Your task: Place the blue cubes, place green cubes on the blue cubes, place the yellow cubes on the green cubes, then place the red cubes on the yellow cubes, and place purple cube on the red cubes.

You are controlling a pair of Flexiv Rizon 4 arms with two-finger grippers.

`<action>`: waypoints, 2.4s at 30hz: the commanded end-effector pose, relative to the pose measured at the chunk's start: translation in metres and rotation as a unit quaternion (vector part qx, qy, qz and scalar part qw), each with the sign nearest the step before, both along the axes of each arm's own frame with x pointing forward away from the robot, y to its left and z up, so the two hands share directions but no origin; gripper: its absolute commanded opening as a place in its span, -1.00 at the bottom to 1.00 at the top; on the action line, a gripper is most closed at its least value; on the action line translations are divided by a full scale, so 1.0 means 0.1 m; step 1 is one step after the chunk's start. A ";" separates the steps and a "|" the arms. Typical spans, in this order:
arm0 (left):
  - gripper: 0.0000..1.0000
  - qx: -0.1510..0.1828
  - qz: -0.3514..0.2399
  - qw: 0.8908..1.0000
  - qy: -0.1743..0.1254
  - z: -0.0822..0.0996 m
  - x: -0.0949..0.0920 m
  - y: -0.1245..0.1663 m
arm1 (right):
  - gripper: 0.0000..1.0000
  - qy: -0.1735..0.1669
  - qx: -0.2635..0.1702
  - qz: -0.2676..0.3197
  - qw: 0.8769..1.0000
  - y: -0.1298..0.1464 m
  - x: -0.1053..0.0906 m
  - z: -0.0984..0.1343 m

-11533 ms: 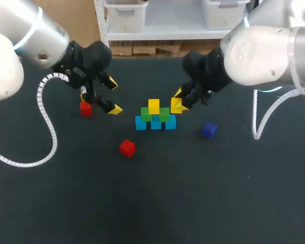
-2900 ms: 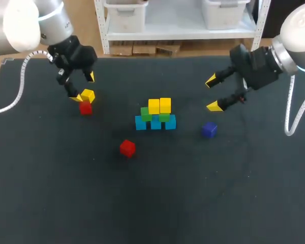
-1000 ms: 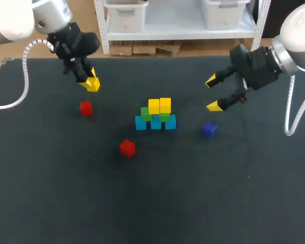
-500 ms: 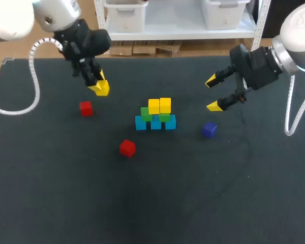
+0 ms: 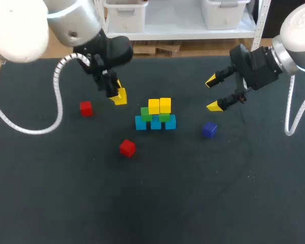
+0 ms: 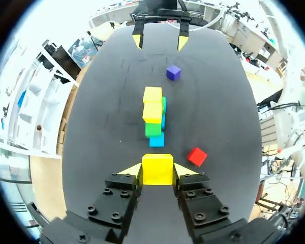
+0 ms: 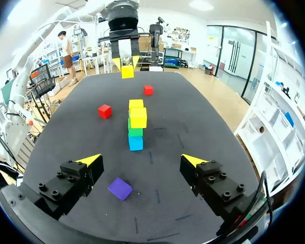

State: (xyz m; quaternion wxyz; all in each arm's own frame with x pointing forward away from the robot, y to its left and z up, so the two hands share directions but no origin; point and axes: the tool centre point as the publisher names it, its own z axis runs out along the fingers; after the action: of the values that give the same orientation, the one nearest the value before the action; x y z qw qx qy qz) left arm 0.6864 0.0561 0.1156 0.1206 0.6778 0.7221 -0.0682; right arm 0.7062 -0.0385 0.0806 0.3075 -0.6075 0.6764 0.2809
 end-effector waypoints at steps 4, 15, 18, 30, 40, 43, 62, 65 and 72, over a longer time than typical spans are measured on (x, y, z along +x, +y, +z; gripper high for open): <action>-1.00 0.000 0.019 0.998 -0.053 -0.10 -0.04 -0.08 | 1.00 0.000 0.001 0.001 1.000 0.00 0.01 -0.01; -1.00 0.013 -0.017 0.999 -0.029 -0.10 -0.02 -0.22 | 1.00 0.000 0.001 0.001 1.000 0.00 0.01 -0.01; -1.00 0.018 -0.022 0.999 -0.028 -0.08 0.00 -0.23 | 1.00 0.000 0.001 0.001 1.000 0.00 0.01 -0.01; -1.00 0.026 -0.028 0.999 -0.020 -0.13 0.09 -0.28 | 1.00 0.000 0.001 0.001 1.000 0.00 0.01 -0.01; -1.00 0.025 -0.033 0.999 -0.013 -0.20 0.14 -0.37 | 1.00 0.000 0.001 0.001 1.000 0.00 0.01 -0.01; -1.00 0.023 -0.029 0.999 -0.009 -0.23 0.15 -0.39 | 1.00 0.000 0.001 0.001 1.000 0.00 0.01 -0.01; -1.00 0.021 -0.028 0.999 0.004 -0.37 0.16 -0.47 | 1.00 0.000 0.001 0.001 1.000 0.00 0.01 -0.01; -1.00 0.021 -0.027 0.999 0.006 -0.38 0.16 -0.48 | 1.00 0.000 0.001 0.001 1.000 0.00 0.01 -0.01; -1.00 0.020 -0.026 0.999 0.008 -0.39 0.17 -0.49 | 1.00 0.000 0.001 0.001 1.000 0.00 0.01 -0.01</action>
State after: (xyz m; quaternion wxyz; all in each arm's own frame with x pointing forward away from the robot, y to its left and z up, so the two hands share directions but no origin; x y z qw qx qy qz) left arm 0.7007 0.0080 0.0772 0.1022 0.6974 0.7067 -0.0609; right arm 0.7062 -0.0385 0.0806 0.3075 -0.6075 0.6764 0.2809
